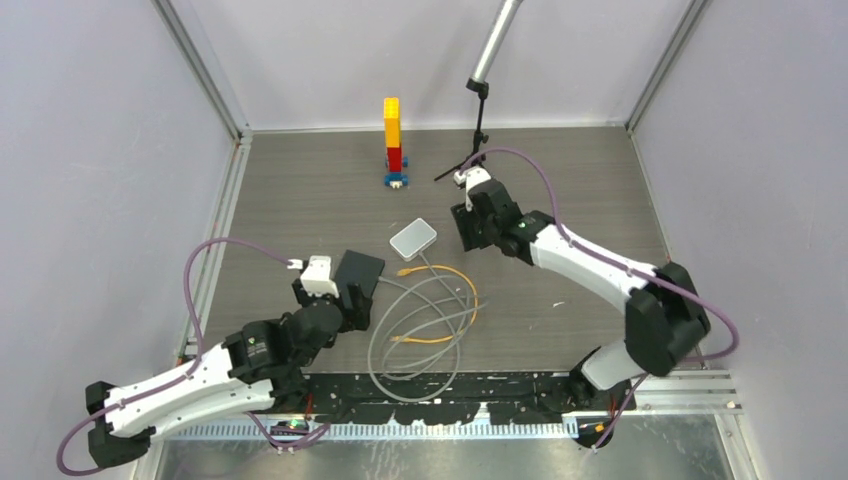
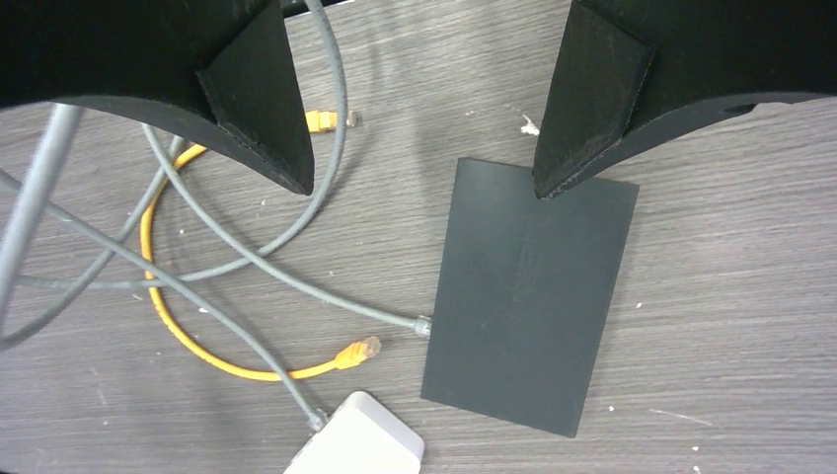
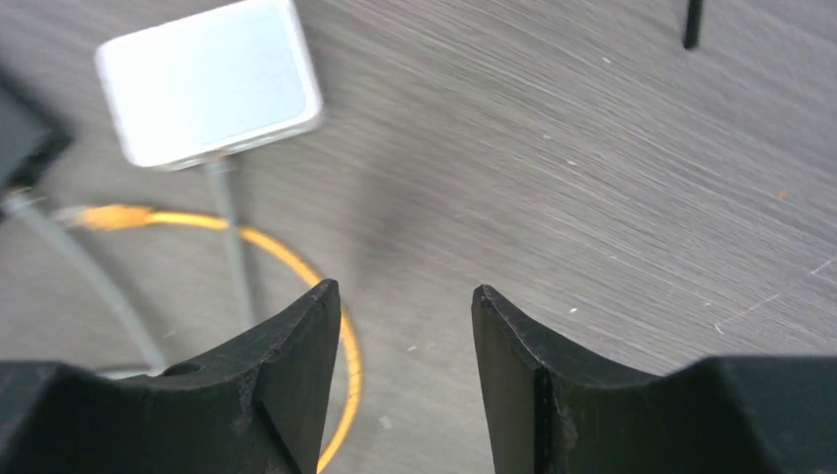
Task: Insert the plug into the switch port
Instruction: Pick up the connector from the center of the board.
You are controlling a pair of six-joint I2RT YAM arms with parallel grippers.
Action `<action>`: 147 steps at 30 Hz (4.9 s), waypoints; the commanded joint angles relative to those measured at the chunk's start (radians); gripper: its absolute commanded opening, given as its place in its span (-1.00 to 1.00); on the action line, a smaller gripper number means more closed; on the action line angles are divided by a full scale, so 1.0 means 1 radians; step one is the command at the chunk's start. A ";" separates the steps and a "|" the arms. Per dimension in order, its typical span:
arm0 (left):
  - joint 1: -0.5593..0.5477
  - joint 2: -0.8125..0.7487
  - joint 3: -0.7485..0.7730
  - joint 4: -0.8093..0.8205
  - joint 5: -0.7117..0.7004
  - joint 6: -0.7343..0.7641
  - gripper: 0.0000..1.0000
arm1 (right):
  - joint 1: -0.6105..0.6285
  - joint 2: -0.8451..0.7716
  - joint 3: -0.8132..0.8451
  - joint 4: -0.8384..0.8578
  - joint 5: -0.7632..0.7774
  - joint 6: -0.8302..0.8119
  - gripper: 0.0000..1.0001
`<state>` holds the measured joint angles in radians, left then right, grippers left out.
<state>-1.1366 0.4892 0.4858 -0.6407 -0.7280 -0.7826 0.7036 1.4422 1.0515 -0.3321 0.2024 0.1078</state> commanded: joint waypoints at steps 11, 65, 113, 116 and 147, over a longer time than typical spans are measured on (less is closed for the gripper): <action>0.004 -0.059 0.070 0.005 0.007 0.029 0.68 | -0.071 0.284 0.046 0.057 -0.364 -0.087 0.02; 0.004 -0.185 0.111 -0.055 -0.002 0.083 0.68 | 0.094 0.202 0.032 -0.314 -0.034 0.372 0.08; 0.004 -0.172 0.171 -0.060 -0.001 0.141 0.68 | 0.171 0.193 0.398 -1.090 0.847 0.516 -0.99; 0.003 -0.167 0.177 -0.043 0.000 0.147 0.68 | 0.171 0.142 0.507 -1.110 0.937 0.474 -0.99; 0.004 -0.030 0.228 0.736 0.338 0.434 0.76 | 0.172 -0.432 0.286 -0.293 0.206 -0.162 -0.99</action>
<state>-1.1366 0.4114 0.7193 -0.2165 -0.4862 -0.4084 0.8749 1.0489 1.4082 -0.8288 0.6498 0.0345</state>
